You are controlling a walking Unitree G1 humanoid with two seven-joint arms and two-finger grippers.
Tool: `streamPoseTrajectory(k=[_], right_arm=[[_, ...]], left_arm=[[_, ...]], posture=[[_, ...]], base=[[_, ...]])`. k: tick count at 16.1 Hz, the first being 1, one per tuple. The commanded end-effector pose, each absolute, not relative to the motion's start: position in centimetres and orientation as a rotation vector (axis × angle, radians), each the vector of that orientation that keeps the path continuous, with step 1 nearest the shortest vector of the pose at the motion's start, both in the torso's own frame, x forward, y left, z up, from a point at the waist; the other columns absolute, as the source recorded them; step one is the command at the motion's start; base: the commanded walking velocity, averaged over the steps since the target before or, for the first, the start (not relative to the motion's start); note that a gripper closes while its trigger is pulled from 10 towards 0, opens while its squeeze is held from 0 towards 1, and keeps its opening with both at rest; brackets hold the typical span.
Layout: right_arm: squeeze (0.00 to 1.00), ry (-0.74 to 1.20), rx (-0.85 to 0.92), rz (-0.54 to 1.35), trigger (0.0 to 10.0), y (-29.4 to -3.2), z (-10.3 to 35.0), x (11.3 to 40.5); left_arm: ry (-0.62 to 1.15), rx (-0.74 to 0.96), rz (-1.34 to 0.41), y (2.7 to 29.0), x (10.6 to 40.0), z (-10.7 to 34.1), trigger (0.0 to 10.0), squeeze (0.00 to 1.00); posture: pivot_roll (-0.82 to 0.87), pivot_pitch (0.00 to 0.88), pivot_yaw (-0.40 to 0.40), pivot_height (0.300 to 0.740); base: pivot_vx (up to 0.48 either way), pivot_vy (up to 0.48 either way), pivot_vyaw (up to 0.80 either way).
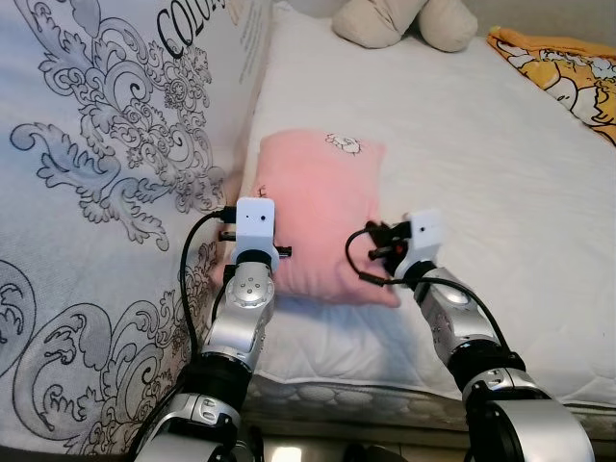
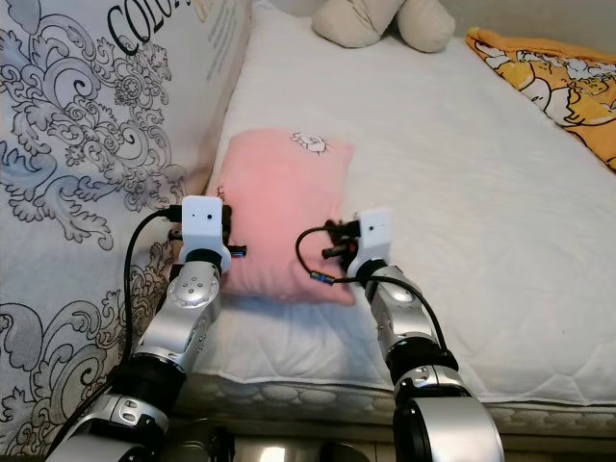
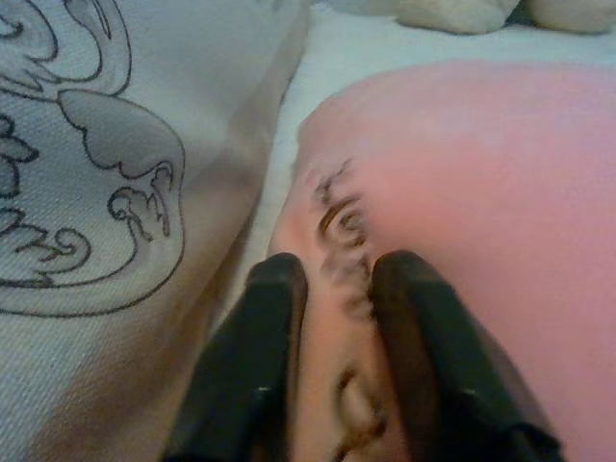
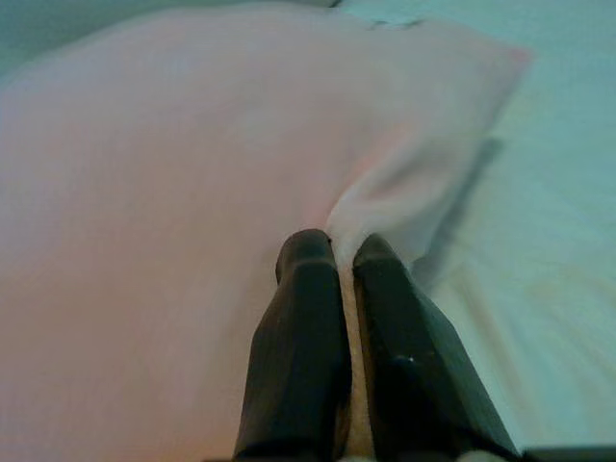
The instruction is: Clean up the room
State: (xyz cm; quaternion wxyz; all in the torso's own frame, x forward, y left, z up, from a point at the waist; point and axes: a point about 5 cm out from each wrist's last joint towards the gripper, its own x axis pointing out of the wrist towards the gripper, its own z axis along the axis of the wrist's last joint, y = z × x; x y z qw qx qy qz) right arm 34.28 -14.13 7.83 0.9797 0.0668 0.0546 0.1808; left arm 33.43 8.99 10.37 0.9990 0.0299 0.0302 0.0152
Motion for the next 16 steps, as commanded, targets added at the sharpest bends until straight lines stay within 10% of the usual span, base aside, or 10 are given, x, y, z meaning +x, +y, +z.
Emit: streamPoseTrajectory(k=[1, 11, 12, 16], right_arm=[[0.00, 0.034, 0.154, 0.312, 10.0, -15.0, 9.5, 34.8], [0.12, 0.096, 0.118, 0.276, 10.0, -14.8, 7.7, 32.4], [1.00, 0.102, 0.092, 0.209, 10.0, -15.2, 7.2, 32.1], [1.00, 0.105, 0.098, 0.137, 10.0, -15.7, 7.0, 31.9]], left_arm=[[0.023, 0.040, -0.003, 8.2, 33.5, 11.4, 10.0, 1.00], [-0.011, 0.111, -0.019, 8.5, 33.4, 12.1, 10.0, 1.00], [-0.021, 0.118, -0.021, 8.7, 33.6, 12.3, 10.0, 1.00], [-0.029, 0.123, -0.034, 8.6, 33.8, 12.6, 10.0, 1.00]], posture=[[0.05, 0.044, -0.062, 0.740], [0.04, 0.037, -0.059, 0.740], [0.04, 0.036, -0.056, 0.740], [0.04, 0.027, -0.051, 0.740]], base=[[0.000, 0.000, 0.00], [0.000, 0.000, 0.00], [0.000, 0.000, 0.00], [0.000, 0.000, 0.00]])
